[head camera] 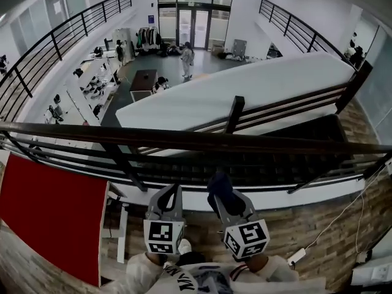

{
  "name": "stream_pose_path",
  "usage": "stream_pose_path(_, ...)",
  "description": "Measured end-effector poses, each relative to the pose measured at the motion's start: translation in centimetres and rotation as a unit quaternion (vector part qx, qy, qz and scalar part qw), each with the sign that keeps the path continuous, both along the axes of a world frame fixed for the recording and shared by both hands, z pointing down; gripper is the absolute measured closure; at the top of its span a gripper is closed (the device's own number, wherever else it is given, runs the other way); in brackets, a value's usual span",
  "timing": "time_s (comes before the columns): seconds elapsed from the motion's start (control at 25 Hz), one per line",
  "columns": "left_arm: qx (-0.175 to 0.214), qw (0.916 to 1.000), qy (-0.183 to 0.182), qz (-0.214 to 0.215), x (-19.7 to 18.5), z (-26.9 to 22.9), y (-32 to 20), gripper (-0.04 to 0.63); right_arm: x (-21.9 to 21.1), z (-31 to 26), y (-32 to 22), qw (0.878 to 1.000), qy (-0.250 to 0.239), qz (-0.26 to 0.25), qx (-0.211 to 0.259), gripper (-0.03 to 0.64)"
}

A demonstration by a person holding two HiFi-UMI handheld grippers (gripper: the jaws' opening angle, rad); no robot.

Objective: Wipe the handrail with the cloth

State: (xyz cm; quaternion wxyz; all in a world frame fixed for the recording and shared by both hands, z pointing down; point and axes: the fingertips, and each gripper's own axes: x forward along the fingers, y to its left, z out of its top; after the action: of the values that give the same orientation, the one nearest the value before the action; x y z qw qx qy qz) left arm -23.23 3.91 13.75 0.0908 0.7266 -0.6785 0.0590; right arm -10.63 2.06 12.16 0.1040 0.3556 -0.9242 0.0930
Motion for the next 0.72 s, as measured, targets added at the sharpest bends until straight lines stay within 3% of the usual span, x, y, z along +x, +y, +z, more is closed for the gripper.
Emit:
stream_pose_path(0.28, -0.009, 0.9983, 0.008, -0.056, -9.1, 1.2, 0.0, 0.592, -11.3, 0.5, -1.1, 0.998, 0.004, -0.066, 0.005, 0.525)
stream_pose_path(0.72, -0.012, 0.9898, -0.019, -0.141, -24.2, 1.6, -1.3, 0.594, -29.7, 1.6, -4.7, 0.990, 0.006, -0.139, -0.012, 0.525)
